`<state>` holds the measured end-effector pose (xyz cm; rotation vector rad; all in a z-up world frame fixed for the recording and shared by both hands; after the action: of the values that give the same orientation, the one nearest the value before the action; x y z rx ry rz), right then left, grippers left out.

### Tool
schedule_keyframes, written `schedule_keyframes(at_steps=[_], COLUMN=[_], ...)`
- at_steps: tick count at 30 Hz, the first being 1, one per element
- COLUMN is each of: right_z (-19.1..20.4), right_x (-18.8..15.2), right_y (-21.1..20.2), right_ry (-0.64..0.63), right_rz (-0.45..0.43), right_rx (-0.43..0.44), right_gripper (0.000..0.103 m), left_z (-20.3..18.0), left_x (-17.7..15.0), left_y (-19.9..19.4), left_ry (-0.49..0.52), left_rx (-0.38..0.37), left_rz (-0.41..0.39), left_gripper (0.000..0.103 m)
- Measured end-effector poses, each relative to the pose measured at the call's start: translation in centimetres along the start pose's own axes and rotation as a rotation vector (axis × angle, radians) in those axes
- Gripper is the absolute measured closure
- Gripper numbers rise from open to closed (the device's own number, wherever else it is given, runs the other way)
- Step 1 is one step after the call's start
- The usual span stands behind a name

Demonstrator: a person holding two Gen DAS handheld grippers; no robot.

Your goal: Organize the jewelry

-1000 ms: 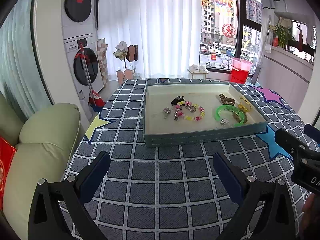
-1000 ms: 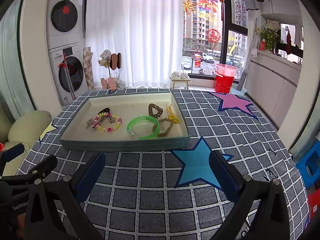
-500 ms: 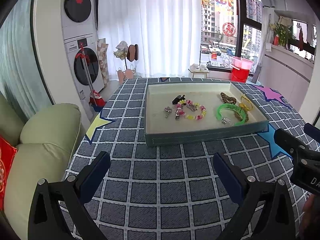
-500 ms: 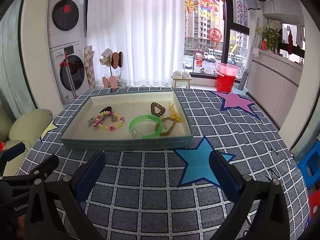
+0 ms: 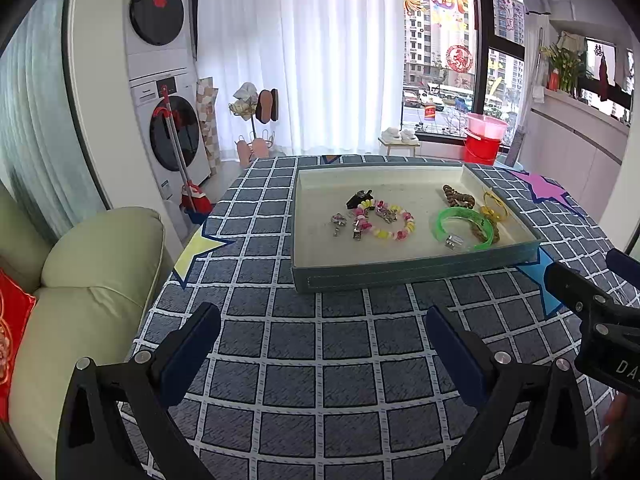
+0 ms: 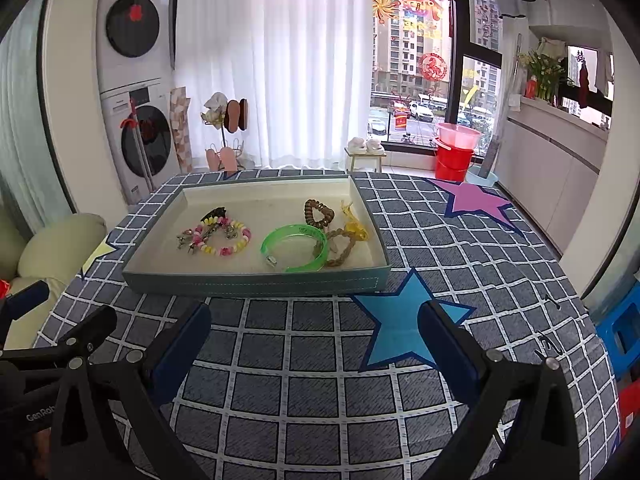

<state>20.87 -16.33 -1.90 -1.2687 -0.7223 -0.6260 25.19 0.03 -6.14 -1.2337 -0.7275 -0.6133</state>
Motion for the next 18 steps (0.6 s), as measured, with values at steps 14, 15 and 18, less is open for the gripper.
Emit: schedule_keyframes(at_steps=[14, 15, 18], right_z=[0.07, 0.05, 0.06], right_x=[-0.04, -0.03, -0.03], right_y=[-0.01, -0.02, -0.01], right_ry=[0.002, 0.003, 0.003], right_rz=[0.0, 0.0, 0.0], right_rx=[0.0, 0.0, 0.0], right_gripper=[0.0, 0.0, 0.0], left_z=[0.01, 0.03, 0.03], left_x=[-0.01, -0.01, 0.02], left_y=[-0.05, -0.04, -0.07], left_ry=[0.001, 0.001, 0.002], left_rx=[-0.001, -0.001, 0.002], left_rz=[0.0, 0.0, -0.002], left_gripper=[0.0, 0.0, 0.0])
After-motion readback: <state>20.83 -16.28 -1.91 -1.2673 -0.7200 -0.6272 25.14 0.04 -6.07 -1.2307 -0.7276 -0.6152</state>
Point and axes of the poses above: each gripper's, at about its wrist camera, not at the fingertips, and y roughly the way its jaws point, z to its left, x to its top, the point moved 9 cm from there along y, roughly the way its jaws point, and after that the axes turned 12 degrees about x, right-handed, at the moved point
